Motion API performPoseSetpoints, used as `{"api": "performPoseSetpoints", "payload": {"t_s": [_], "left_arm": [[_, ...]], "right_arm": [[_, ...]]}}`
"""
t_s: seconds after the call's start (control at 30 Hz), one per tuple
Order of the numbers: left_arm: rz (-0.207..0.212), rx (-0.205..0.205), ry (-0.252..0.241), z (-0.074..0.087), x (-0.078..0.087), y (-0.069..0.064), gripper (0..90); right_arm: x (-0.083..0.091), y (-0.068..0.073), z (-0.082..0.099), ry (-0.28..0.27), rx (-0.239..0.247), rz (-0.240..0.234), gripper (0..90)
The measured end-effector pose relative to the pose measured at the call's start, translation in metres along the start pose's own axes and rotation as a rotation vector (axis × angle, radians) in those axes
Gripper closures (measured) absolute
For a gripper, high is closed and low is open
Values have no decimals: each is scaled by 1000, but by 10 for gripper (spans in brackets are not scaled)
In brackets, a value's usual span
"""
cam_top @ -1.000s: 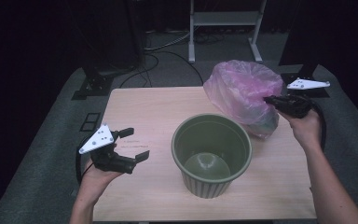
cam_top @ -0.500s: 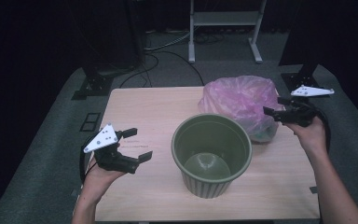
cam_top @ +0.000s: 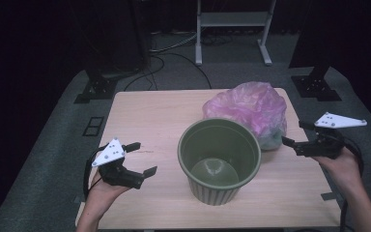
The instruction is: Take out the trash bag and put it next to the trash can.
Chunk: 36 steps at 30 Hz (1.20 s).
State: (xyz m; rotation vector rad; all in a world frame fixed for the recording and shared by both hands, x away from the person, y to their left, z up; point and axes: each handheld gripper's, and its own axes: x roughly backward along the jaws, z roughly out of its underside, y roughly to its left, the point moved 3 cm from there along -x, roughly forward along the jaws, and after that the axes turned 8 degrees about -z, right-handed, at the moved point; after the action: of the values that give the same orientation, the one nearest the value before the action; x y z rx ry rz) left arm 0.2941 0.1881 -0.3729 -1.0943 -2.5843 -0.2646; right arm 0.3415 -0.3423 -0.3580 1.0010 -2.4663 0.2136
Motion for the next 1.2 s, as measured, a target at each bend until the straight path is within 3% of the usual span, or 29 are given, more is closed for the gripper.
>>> {"api": "performPoseSetpoints", "payload": {"t_s": [0.23, 0.6, 0.83, 1.03, 1.2], "left_arm": [[-22, -5, 53, 18, -1, -2, 17], [-37, -25, 160, 46, -18, -5, 17], [-45, -48, 247, 67, -32, -4, 17], [-46, -37, 310, 86, -41, -3, 17], [-57, -41, 345, 95, -43, 1, 17]], "right_arm": [[14, 14, 20, 29, -4, 1, 102], [20, 21, 76, 97, -28, 21, 102], [8, 22, 110, 143, -19, -1, 102], [-14, 23, 135, 257, -6, -34, 102], [-18, 22, 141, 280, -20, -45, 102]]}}
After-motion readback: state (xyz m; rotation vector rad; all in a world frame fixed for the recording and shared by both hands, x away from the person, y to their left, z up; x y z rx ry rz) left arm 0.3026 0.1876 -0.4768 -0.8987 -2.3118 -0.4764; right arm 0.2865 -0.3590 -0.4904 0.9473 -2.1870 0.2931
